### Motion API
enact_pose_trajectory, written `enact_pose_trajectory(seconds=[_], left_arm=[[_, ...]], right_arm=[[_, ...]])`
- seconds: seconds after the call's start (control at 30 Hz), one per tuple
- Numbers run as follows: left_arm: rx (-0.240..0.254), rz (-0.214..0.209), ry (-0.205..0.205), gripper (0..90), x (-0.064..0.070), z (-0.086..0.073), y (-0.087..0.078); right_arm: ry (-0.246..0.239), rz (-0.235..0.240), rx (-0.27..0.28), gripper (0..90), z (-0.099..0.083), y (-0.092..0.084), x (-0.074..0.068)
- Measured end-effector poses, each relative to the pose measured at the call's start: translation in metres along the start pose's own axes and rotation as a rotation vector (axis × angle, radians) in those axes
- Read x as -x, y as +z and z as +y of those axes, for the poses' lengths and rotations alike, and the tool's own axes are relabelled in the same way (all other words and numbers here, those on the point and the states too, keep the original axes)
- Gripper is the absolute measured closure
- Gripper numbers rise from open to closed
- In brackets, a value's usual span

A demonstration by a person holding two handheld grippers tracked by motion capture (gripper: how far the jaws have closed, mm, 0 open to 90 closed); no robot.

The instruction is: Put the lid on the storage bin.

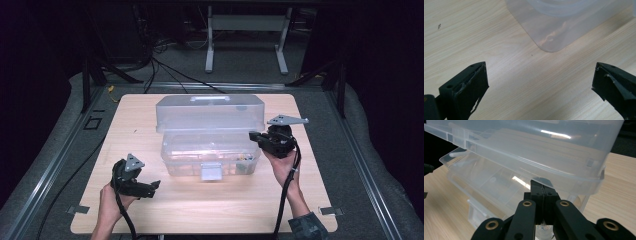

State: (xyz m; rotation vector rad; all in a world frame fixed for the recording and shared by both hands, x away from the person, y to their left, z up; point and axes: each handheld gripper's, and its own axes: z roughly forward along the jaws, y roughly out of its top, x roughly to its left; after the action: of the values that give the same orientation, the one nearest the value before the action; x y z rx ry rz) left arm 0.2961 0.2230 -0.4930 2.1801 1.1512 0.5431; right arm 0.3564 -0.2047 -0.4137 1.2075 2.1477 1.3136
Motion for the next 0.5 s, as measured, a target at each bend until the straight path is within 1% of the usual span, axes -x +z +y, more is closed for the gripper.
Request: enact_pose_trajectory(seconds=[0.03, 0.07, 0.1, 0.13, 0.17, 0.33, 0.4, 0.47, 0.5], left_arm=[[-0.002, -0.001, 0.004, 0.1, -0.001, 0.000, 0.001], [0.000, -0.003, -0.001, 0.1, -0.002, 0.000, 0.002], [-0.001, -0.007, -0.009, 0.1, -0.004, 0.000, 0.003], [-0.003, -0.007, -0.011, 0.1, -0.004, 0.000, 0.004], [-0.003, -0.007, -0.009, 0.1, -0.005, 0.000, 0.004], [-0.006, -0.009, -0.009, 0.1, -0.006, -0.001, 0.005], [-0.008, -0.008, -0.010, 0.0, -0.005, -0.001, 0.006], [-0.012, -0.012, -0.010, 0.1, -0.005, -0.001, 0.006], [-0.012, -0.012, -0.010, 0.1, -0.005, -0.001, 0.007]], right_arm=[[-0.001, -0.003, 0.004, 90.0, -0.001, -0.001, 0.000], [-0.004, -0.004, 0.009, 90.0, -0.002, -0.002, 0.000], [-0.001, 0.006, 0.004, 90.0, -0.004, -0.004, 0.001], [-0.001, -0.015, 0.001, 90.0, -0.006, -0.004, 0.000], [0.001, 0.001, 0.002, 90.0, -0.007, -0.005, 0.000], [0.008, 0.004, 0.002, 89.9, -0.012, -0.005, 0.002], [0.009, -0.003, 0.003, 89.9, -0.013, -0.007, 0.002], [0.013, 0.004, 0.000, 89.7, -0.014, -0.008, 0.002], [0.008, -0.002, 0.002, 89.7, -0.015, -0.009, 0.002]])
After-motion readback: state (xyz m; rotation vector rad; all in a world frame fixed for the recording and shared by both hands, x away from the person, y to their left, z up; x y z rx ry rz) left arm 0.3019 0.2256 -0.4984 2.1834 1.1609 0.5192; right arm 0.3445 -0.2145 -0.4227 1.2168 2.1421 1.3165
